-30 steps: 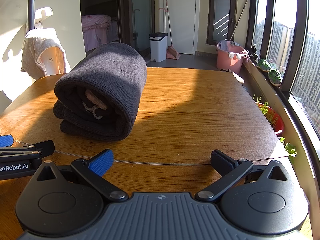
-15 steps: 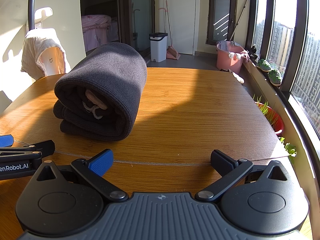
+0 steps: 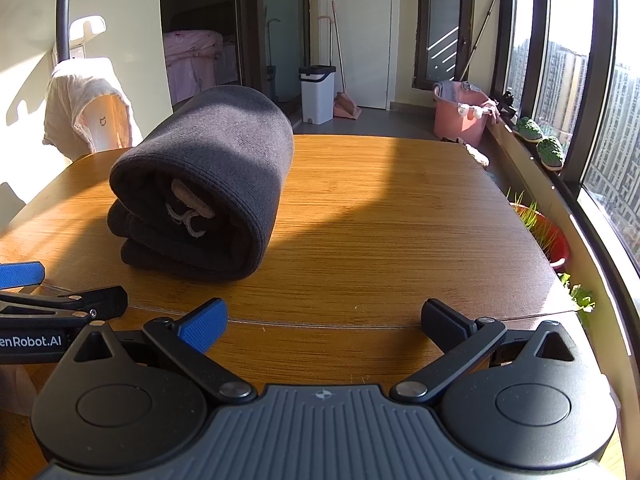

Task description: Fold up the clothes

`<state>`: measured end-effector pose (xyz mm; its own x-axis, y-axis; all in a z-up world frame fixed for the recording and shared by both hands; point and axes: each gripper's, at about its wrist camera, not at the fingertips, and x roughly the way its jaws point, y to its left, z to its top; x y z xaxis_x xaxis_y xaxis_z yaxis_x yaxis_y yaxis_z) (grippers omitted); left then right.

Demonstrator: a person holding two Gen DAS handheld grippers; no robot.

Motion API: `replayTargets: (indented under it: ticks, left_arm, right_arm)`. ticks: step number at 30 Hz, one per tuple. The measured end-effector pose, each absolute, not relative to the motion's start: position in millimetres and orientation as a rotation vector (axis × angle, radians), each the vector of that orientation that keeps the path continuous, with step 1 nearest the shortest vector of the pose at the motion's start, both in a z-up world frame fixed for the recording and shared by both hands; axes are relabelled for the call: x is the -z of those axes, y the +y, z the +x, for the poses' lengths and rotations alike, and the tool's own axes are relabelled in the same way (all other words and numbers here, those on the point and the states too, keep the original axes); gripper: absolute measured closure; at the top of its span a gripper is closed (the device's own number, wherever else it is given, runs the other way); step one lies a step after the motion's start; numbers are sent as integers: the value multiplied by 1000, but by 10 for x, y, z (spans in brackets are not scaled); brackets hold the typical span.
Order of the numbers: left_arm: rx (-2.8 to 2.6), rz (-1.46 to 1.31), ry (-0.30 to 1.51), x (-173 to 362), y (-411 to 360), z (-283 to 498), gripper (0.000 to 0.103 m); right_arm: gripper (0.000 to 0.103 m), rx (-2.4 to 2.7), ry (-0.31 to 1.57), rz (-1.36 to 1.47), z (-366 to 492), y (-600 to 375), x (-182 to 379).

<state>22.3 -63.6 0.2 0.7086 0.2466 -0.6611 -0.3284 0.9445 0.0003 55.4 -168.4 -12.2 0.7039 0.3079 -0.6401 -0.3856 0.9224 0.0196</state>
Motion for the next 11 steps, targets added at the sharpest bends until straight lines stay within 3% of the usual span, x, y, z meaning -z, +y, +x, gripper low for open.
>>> replayTargets:
  ticks: [11]
  left_arm:
    - [-311,-165,696,-13,-598,163,0]
  right_arm:
    - [0,-354,691,-110,570,-1641,123]
